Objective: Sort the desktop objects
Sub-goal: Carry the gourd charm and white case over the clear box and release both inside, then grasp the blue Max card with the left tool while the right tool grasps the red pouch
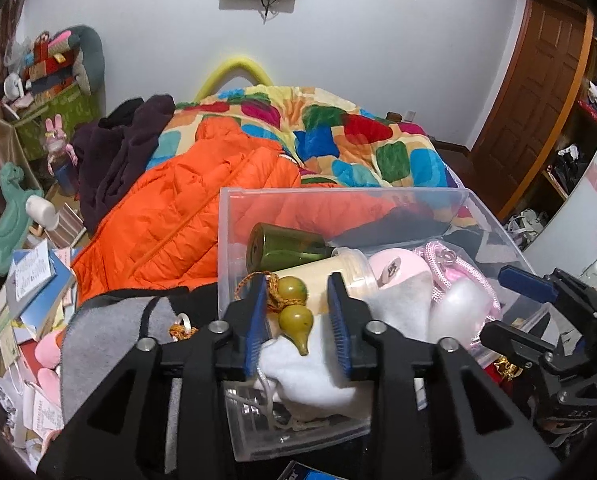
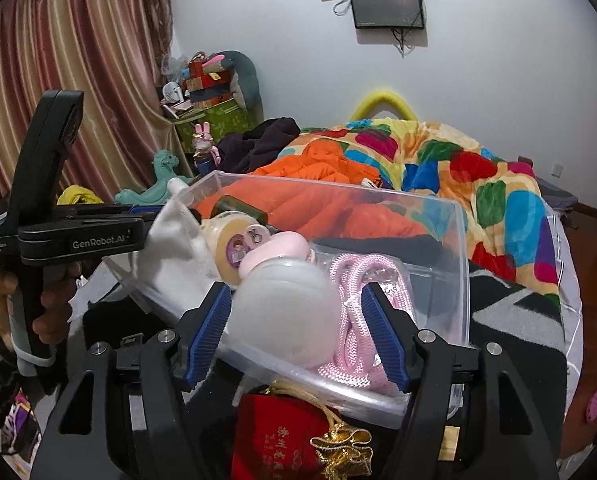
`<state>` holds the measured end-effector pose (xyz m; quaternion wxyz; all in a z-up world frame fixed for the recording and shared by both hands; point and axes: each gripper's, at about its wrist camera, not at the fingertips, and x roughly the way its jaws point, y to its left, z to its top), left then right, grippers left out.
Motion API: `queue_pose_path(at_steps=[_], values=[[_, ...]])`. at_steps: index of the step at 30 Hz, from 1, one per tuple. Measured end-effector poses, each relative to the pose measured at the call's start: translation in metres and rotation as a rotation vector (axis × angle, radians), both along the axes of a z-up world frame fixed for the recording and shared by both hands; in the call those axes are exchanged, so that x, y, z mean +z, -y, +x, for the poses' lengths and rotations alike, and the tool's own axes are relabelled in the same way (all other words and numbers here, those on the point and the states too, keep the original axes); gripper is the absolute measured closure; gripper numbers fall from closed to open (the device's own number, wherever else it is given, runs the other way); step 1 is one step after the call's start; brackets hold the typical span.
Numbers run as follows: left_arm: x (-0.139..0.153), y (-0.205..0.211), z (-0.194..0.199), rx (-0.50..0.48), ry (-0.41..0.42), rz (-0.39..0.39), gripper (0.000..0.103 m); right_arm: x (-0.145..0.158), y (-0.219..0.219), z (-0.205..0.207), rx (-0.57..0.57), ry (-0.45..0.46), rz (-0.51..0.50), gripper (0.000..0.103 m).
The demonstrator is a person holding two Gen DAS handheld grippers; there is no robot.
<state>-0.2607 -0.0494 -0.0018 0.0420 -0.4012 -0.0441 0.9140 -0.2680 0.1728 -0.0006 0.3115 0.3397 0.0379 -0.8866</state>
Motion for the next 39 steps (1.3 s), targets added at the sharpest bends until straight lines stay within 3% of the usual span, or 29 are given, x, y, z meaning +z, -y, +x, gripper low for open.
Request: queue_pose_path(at_steps=[7,9,14,19,21,23,29,39], values=[[0.018,-0.006,0.015,-0.016,-0.059,-0.024,0.052,0.010,0.003,0.015,0.009,-0.067,0.021,0.039],[0.023,-0.007,0.020,-0.014,-0.077,-0.029,0.042,0.013,0.003,0.021,0.009,-0.084,0.030,0.039],[0.034,-0.005,0.037,-0.020,-0.111,-0.034,0.028,0.018,-0.001,0.036,0.007,-0.126,0.057,0.037],[0.034,-0.009,0.057,-0.037,-0.109,-0.076,0.024,0.023,-0.006,0.048,-0.002,-0.152,0.066,0.031],[0.034,-0.009,0.066,-0.041,-0.113,-0.098,0.018,0.025,-0.010,0.053,-0.008,-0.155,0.064,0.029],[0.033,-0.009,0.075,-0.044,-0.123,-0.114,0.018,0.027,-0.011,0.055,-0.020,-0.154,0.063,0.018],[0.025,-0.006,0.098,-0.046,-0.118,-0.153,0.012,0.028,-0.019,0.067,-0.033,-0.173,0.060,0.018],[-0.010,0.005,0.114,-0.068,-0.010,-0.115,0.012,0.002,-0.029,0.080,-0.037,-0.138,0.122,0.018]])
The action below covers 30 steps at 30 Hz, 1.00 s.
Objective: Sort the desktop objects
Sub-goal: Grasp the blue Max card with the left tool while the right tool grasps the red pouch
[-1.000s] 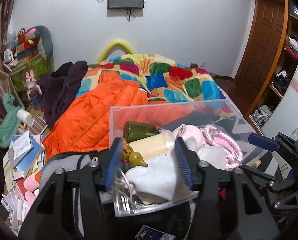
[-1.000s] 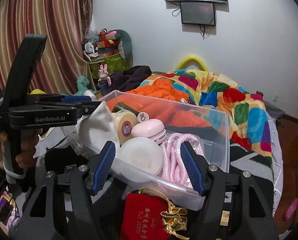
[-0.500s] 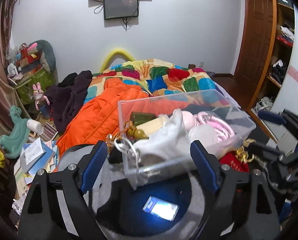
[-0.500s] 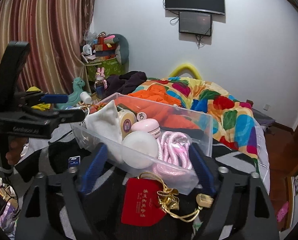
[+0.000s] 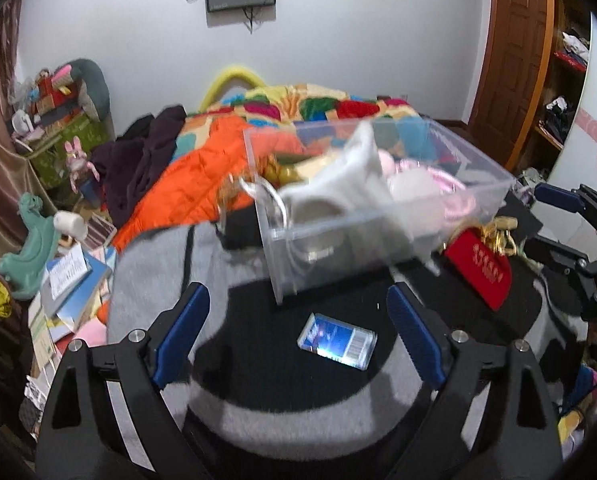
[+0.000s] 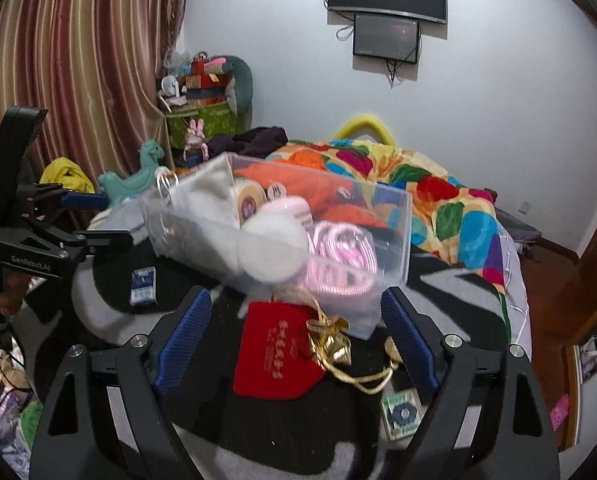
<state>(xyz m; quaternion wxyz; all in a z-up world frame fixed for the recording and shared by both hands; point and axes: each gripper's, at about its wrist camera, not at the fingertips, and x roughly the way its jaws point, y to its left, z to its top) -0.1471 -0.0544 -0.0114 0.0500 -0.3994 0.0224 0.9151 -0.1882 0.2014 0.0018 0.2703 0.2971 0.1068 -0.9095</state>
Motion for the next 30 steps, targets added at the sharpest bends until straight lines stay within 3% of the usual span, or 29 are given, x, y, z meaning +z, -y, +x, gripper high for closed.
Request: queue_pose_path(at_steps=[11,14,17,25,30], values=[[-0.040,-0.004,0.003,-0.024,0.147,0.051,0.012,-0.028,-0.014,-0.001,-0.013,0.108,0.010,0.018],[-0.049,-0.013,0.001,-0.049,0.186,0.029,0.012,-0.033,-0.017,-0.002,-0.017,0.134,0.005,0.018],[-0.051,-0.023,-0.002,-0.075,0.186,0.002,0.012,-0.037,-0.016,-0.003,-0.016,0.151,0.006,0.018],[-0.056,-0.031,-0.014,-0.099,0.186,0.029,0.013,-0.039,-0.006,-0.003,0.012,0.154,0.000,0.018],[-0.054,-0.027,-0.008,-0.081,0.147,0.034,0.032,-0.045,0.000,-0.004,0.049,0.176,0.009,0.018]])
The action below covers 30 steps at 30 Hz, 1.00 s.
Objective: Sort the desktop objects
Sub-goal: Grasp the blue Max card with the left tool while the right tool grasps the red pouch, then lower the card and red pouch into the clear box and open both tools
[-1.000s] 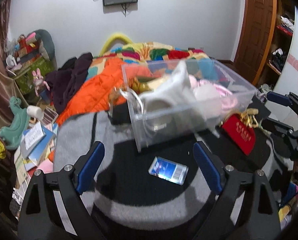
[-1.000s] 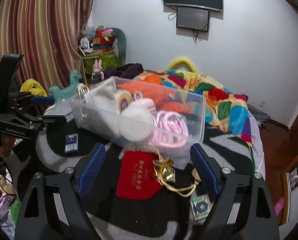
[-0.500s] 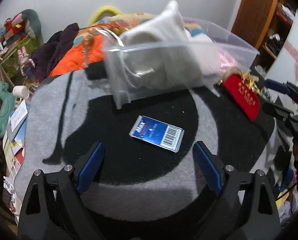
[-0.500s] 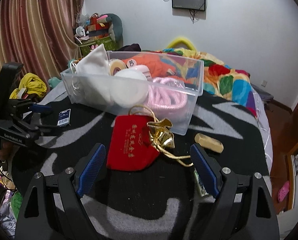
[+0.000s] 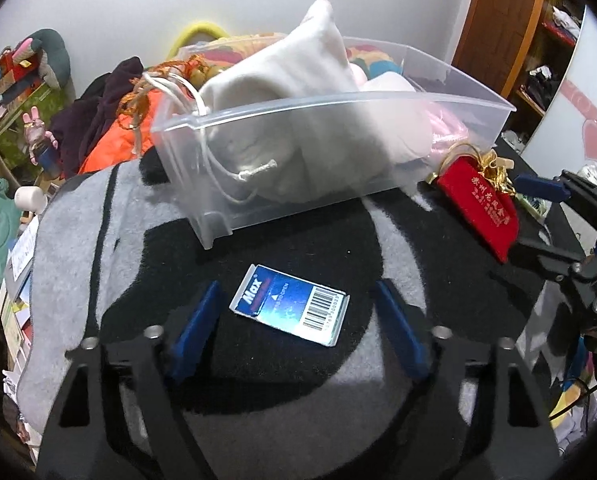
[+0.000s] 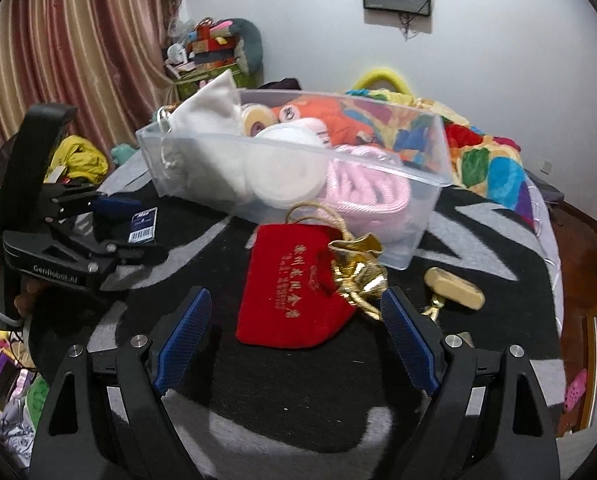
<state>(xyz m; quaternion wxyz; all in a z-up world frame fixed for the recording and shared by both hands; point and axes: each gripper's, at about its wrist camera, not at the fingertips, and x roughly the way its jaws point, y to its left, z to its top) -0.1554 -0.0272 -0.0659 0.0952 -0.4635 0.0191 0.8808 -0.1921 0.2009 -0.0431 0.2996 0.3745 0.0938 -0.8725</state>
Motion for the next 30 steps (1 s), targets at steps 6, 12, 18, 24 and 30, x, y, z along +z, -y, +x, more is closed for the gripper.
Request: queue_pose_path(at_steps=[6,12,18,24,30], values=[[0.002,0.006,0.002,0.048,-0.025,0.004,0.051,-0.008,0.003,-0.012,-0.033,0.046,0.014,0.018],[0.003,0.007,0.004,0.050,-0.040,0.020,0.051,-0.015,0.015,-0.022,-0.059,0.040,0.087,0.018],[0.005,0.018,0.007,0.071,-0.054,0.082,0.051,-0.016,0.020,-0.026,-0.056,0.041,0.104,0.016],[0.010,0.022,0.016,0.095,-0.104,0.091,0.051,-0.013,0.014,-0.028,-0.038,0.032,0.067,0.058],[0.014,0.020,0.017,0.096,-0.131,0.072,0.051,-0.010,0.014,-0.024,-0.006,0.037,0.019,0.074]])
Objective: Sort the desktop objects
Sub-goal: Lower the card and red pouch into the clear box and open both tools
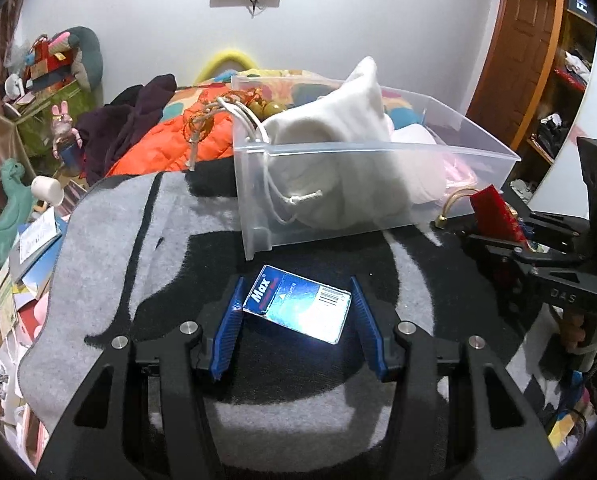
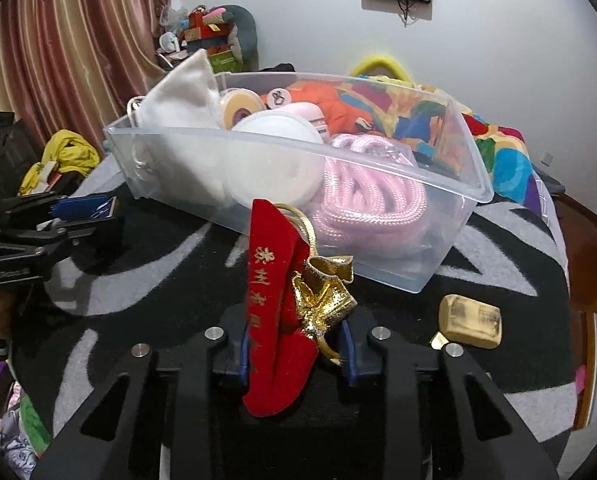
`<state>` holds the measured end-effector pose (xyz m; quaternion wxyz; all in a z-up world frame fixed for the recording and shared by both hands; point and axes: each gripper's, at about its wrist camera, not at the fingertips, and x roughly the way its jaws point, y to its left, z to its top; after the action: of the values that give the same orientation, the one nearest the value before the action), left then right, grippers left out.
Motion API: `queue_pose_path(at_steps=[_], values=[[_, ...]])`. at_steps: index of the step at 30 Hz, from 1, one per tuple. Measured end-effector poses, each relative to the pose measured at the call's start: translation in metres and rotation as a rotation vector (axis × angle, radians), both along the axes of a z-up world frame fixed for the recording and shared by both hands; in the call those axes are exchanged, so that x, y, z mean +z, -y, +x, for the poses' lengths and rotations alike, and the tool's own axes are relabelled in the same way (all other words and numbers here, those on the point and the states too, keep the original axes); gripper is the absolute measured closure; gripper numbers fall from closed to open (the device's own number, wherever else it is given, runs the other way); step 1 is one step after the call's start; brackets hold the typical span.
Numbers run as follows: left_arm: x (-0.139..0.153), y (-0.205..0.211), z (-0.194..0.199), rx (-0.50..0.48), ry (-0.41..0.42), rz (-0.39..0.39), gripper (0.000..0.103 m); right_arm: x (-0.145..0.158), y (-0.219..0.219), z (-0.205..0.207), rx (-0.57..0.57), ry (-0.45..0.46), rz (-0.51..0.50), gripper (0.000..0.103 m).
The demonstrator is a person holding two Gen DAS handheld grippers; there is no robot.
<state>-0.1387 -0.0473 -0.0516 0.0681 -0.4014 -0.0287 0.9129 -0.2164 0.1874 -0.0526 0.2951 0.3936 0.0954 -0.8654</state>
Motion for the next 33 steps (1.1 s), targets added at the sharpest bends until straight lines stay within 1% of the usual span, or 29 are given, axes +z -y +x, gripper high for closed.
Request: queue_pose_path(at_steps=[4,7,14,21,26,29,33], values=[[0.005,-0.002,0.006,0.009,-0.032,-0.029,0.051,0.002,-0.001,0.009,0.038,-0.004,-0.030,0.075],[0.009,-0.002,0.009,0.008,-0.056,-0.057,0.051,0.008,-0.002,0.020,0.056,-0.030,-0.040,0.075],[0.023,-0.004,0.016,-0.013,-0.072,-0.027,0.051,0.031,-0.009,0.032,0.058,-0.080,-0.059,0.075],[0.052,-0.005,0.017,-0.030,-0.137,-0.005,0.051,0.055,-0.016,0.028,0.043,-0.130,-0.099,0.075],[0.077,-0.002,0.016,0.022,-0.225,-0.032,0.051,0.075,-0.021,0.024,0.026,-0.185,-0.128,0.075],[0.091,0.005,0.012,0.037,-0.254,-0.014,0.051,0.087,-0.025,0.020,0.018,-0.213,-0.146,0.075],[0.103,0.010,0.002,0.039,-0.270,0.011,0.051,0.102,-0.026,0.013,0.007,-0.253,-0.155,0.075]])
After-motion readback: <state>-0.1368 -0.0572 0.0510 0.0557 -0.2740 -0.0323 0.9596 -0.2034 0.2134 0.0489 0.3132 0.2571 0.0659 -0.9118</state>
